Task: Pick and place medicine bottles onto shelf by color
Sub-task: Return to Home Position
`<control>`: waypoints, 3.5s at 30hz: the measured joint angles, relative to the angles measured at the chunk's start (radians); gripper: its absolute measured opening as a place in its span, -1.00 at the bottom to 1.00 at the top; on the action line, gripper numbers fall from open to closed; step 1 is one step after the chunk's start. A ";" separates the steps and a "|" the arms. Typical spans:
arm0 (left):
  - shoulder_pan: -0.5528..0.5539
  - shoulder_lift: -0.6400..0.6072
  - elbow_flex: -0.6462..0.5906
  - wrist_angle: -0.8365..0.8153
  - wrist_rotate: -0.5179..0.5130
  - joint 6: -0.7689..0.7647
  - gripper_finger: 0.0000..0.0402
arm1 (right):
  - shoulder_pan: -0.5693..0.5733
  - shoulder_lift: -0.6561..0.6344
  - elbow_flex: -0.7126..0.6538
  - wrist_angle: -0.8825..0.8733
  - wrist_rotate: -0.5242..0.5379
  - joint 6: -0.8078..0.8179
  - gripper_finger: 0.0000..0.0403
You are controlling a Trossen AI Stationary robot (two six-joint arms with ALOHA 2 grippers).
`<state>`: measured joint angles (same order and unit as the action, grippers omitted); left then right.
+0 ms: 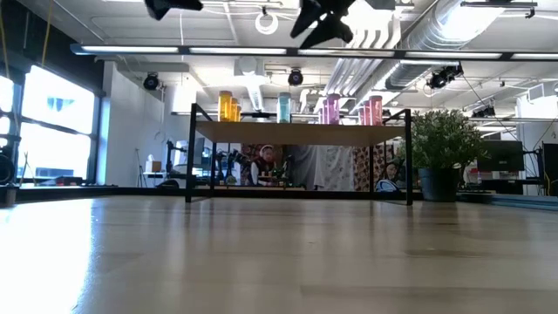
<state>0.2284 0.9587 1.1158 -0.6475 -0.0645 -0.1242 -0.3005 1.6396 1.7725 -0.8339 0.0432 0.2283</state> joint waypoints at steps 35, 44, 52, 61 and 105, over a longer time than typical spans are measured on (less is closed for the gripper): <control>-0.176 -0.930 -0.957 0.501 -0.036 0.038 -0.02 | 0.126 -0.627 -0.380 0.273 0.119 -0.044 -0.08; -0.176 -0.929 -0.956 0.463 -0.083 0.032 -0.02 | 0.209 -1.000 -0.970 0.620 0.131 0.038 -0.08; -0.176 -0.929 -0.956 0.457 -0.079 0.031 -0.02 | 0.267 -1.201 -1.358 0.831 0.135 0.088 -0.08; -0.176 -0.929 -0.956 0.457 -0.078 0.031 -0.02 | 0.304 -1.336 -1.610 0.970 0.135 0.088 -0.08; -0.176 -0.928 -0.956 0.457 -0.076 0.031 -0.02 | 0.328 -1.626 -1.723 0.764 0.189 0.217 -0.08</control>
<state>0.0525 0.0307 0.1600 -0.1902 -0.1406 -0.0937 0.0273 0.0135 0.0498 -0.0696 0.2325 0.4454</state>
